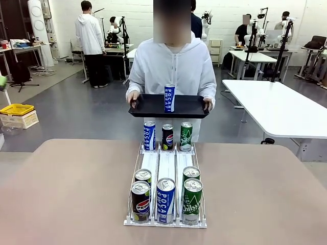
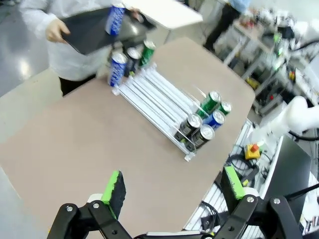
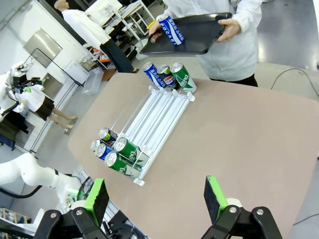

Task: Retrieve and hand over the desired beverage to the person.
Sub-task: Pick up another can of the same type that the person held from the Automatic Can Dispenser.

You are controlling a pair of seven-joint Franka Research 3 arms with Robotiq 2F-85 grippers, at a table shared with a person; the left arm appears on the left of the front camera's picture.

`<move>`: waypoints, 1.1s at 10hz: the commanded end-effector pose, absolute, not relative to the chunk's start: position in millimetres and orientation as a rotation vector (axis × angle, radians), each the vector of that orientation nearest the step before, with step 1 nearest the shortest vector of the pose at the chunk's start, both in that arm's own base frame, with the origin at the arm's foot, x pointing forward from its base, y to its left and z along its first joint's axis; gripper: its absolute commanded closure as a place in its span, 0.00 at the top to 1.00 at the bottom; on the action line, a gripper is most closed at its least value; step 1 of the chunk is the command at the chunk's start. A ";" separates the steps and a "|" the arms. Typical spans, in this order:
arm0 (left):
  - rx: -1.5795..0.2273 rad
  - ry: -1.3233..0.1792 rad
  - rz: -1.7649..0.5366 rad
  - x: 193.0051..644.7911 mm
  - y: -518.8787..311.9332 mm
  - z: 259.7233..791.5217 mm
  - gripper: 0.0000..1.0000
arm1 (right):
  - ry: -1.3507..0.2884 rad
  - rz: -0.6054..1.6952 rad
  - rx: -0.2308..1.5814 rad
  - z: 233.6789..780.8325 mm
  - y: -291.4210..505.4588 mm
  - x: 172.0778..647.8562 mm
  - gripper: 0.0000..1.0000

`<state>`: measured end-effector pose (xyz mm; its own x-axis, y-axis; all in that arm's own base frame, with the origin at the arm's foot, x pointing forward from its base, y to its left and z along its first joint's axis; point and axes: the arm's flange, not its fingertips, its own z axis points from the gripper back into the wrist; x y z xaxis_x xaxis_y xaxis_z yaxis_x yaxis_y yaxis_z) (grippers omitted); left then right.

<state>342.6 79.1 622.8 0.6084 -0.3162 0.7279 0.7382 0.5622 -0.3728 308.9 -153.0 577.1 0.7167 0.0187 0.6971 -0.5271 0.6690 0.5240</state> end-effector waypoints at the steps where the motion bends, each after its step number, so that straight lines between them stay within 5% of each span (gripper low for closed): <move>1: -0.689 -0.459 -0.697 340.3 2.9 620.2 1.00 | -0.745 0.349 0.819 577.4 -152.8 312.1 1.00; 4: -0.475 -0.298 -0.348 322.5 -117.1 600.8 1.00 | -0.745 0.349 0.819 577.4 -152.8 312.1 1.00; 11: -0.162 -0.213 -0.220 309.3 -253.2 544.2 1.00 | -0.745 0.349 0.819 577.4 -152.8 312.1 1.00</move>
<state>306.9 -245.2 544.0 0.9539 -0.2079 0.2164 0.2481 0.9521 -0.1789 308.7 -153.2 577.4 0.7169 0.0184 0.6969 -0.5263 0.6698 0.5238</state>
